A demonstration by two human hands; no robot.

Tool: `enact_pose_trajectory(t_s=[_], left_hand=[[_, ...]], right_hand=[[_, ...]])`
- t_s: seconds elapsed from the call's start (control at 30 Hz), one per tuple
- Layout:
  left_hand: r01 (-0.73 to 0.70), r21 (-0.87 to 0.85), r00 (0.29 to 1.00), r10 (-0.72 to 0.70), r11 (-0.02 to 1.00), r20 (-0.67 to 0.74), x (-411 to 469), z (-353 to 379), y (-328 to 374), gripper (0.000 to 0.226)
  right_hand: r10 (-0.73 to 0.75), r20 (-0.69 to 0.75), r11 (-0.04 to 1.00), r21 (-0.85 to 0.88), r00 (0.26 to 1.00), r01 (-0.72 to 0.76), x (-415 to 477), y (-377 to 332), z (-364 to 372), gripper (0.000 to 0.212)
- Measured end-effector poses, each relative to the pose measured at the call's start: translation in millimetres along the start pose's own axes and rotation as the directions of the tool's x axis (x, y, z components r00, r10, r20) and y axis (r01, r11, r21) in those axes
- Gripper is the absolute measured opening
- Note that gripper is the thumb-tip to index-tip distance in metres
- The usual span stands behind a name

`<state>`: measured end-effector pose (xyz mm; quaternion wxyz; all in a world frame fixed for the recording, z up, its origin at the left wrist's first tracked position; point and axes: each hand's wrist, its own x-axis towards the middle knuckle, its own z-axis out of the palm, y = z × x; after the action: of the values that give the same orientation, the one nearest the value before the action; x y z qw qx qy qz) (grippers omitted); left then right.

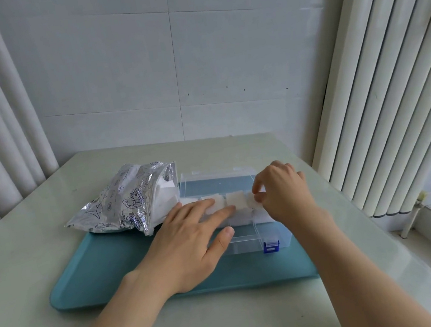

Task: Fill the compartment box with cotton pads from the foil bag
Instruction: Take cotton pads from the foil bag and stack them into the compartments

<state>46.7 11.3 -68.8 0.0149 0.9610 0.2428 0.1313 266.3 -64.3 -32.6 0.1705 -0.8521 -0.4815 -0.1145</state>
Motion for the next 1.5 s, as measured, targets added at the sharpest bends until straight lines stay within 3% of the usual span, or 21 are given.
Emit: enact_pose_trajectory(t_s=[0.17, 0.23, 0.33, 0.43, 0.57, 0.67, 0.77, 0.93, 1.1, 1.3, 1.5], left_hand=[[-0.016, 0.019, 0.998, 0.017, 1.000, -0.055, -1, 1, 0, 0.068], [-0.029, 0.015, 0.996, 0.030, 0.999, -0.089, -1, 2, -1, 0.067], [-0.063, -0.052, 0.968, 0.049, 0.997, -0.245, 1, 0, -7, 0.055], [-0.030, -0.115, 0.870, -0.031, 0.993, -0.492, 5, -6, -21, 0.040], [0.169, -0.185, 0.718, -0.250, 0.968, -0.650, 8, -9, -50, 0.043], [0.321, -0.289, 0.682, -0.432, 0.902, -0.590, 8, -4, -72, 0.046], [0.420, -0.399, 0.681, -0.573, 0.815, -0.455, 6, -2, -85, 0.053], [0.470, -0.437, 0.680, -0.630, 0.767, -0.376, 9, 4, -91, 0.054], [0.493, -0.504, 0.647, -0.687, 0.709, -0.332, 10, 6, -89, 0.036], [0.462, -0.490, 0.653, -0.658, 0.739, -0.376, 13, 10, -93, 0.054], [0.473, -0.456, 0.663, -0.646, 0.753, -0.378, 14, 17, -98, 0.053]], right_hand=[[-0.018, 0.060, 0.995, -0.092, 0.998, 0.024, -2, -9, 2, 0.018], [-0.013, 0.057, 0.995, -0.100, 0.998, 0.019, -5, -14, 2, 0.030], [0.017, 0.037, 0.993, -0.120, 0.999, -0.012, -8, -20, 1, 0.032], [0.030, -0.061, 0.999, -0.010, 0.998, -0.031, -10, -28, 2, 0.023], [-0.113, -0.159, 0.963, 0.225, 0.981, 0.147, -16, -49, 4, 0.028], [-0.208, -0.164, 0.917, 0.311, 0.964, 0.251, -22, -63, 7, 0.034], [-0.282, -0.053, 0.889, 0.361, 0.958, 0.282, -23, -77, 10, 0.038], [-0.365, 0.088, 0.850, 0.438, 0.927, 0.293, -10, -110, 15, 0.054], [-0.372, 0.294, 0.904, 0.331, 0.880, 0.271, 12, -139, 21, 0.076], [-0.296, 0.319, 0.946, 0.230, 0.900, 0.230, 23, -158, 31, 0.040], [-0.278, 0.322, 0.958, 0.163, 0.905, 0.236, 32, -161, 40, 0.033]])
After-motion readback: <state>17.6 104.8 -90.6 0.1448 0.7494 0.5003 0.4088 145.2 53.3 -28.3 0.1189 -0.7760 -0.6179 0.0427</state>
